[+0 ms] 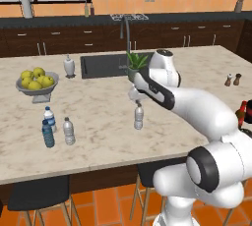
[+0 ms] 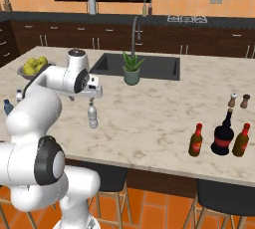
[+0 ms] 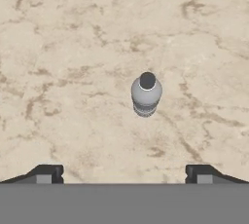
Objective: Move the plastic bottles in the middle to the plastics group, and the glass bottles in the middle to the glass group.
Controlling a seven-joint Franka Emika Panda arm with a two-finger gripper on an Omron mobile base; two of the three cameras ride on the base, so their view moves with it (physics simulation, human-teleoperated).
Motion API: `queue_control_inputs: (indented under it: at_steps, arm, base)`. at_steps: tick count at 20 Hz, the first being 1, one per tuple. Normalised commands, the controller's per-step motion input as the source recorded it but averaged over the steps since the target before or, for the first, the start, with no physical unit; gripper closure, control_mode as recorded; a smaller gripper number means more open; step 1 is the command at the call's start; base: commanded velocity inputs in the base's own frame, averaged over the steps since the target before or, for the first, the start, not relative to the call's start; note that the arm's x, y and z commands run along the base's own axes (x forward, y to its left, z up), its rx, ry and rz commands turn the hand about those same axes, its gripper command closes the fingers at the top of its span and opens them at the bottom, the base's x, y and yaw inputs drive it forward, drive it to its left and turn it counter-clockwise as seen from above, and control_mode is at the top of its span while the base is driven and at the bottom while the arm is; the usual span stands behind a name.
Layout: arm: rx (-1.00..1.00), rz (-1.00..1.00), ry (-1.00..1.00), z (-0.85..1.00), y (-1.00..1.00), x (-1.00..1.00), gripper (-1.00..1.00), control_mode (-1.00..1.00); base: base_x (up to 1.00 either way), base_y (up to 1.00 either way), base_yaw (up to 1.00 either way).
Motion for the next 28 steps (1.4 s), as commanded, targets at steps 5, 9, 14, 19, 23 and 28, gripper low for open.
queue_control_inputs:
  at_steps: [5,9,14,19,23,28]
  arm:
    - [-0.01,-0.03,0.0,-0.3,-0.21,0.22,-1.0,-1.0]
    - [0.0,-0.04,0.0,-0.33,-0.07,0.35,-1.0,-1.0]
    - [0.0,-0.05,0.0,-0.29,0.16,0.44,-1.0,-1.0]
    - [0.0,-0.05,0.0,-0.32,0.07,0.36,-1.0,-1.0]
    - [0.0,-0.06,0.0,-0.21,-0.01,0.15,-1.0,-1.0]
    - [0.0,-0.01,0.03,-0.24,0.01,0.16,-1.0,-1.0]
  base:
    - [0.0,0.0,0.0]
    - [0.0,0.0,0.0]
    - [0.0,0.0,0.0]
    - [0.0,0.0,0.0]
    - [0.0,0.0,0.0]
    - [0.0,0.0,0.0]
